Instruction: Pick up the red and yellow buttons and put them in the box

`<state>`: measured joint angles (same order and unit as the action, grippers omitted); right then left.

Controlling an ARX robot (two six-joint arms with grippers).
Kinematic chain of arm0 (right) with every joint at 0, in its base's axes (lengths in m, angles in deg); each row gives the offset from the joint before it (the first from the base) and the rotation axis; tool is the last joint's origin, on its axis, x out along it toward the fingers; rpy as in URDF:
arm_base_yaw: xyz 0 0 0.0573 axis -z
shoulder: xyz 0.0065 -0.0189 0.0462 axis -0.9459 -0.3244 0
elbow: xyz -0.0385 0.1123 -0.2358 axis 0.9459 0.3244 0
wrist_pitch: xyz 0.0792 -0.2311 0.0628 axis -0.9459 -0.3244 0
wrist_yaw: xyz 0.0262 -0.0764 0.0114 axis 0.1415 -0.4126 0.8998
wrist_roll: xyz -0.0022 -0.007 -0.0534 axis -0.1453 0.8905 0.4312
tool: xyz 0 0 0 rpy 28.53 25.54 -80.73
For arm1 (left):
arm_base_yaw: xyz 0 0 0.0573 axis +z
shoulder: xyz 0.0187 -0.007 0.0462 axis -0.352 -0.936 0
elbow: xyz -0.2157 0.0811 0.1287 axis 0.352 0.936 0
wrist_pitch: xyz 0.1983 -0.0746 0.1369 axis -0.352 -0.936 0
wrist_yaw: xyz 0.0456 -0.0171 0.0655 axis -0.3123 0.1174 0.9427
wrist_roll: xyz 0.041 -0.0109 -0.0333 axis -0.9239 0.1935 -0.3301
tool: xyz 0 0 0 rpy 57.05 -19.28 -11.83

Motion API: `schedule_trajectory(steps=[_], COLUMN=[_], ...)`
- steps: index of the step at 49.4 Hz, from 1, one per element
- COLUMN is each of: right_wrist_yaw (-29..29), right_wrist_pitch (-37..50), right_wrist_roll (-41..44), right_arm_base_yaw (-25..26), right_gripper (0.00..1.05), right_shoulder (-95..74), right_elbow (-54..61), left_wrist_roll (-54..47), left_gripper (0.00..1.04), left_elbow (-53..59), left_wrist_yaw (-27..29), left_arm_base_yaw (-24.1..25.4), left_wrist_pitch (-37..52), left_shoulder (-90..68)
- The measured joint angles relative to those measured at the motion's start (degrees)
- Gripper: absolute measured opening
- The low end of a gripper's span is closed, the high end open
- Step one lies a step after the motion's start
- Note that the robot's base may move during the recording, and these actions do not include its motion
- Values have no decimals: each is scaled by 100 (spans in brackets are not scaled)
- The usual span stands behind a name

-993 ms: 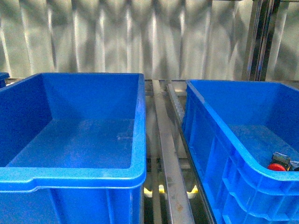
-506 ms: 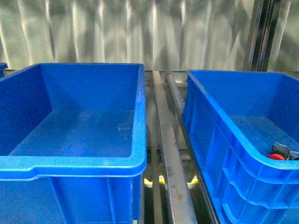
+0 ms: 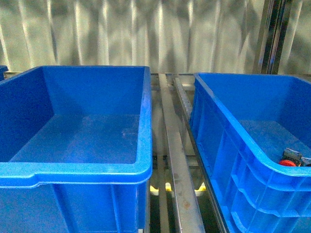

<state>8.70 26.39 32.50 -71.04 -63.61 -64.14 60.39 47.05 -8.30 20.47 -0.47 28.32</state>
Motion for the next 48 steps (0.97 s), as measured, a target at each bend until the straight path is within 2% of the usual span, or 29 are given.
schedule_trajectory(steps=[6, 48], right_wrist_yaw=[0, 0], right_wrist_pitch=[0, 0], right_wrist_roll=[0, 0], right_arm_base_yaw=[0, 0], right_gripper=[103, 102], right_shoulder=[0, 0], right_elbow=[0, 0], left_wrist_roll=[0, 0], left_gripper=[97, 97], left_elbow=[0, 0], left_wrist_yaw=[0, 0], left_arm_base_yaw=[0, 0], left_wrist_pitch=[0, 0], left_shoulder=[0, 0])
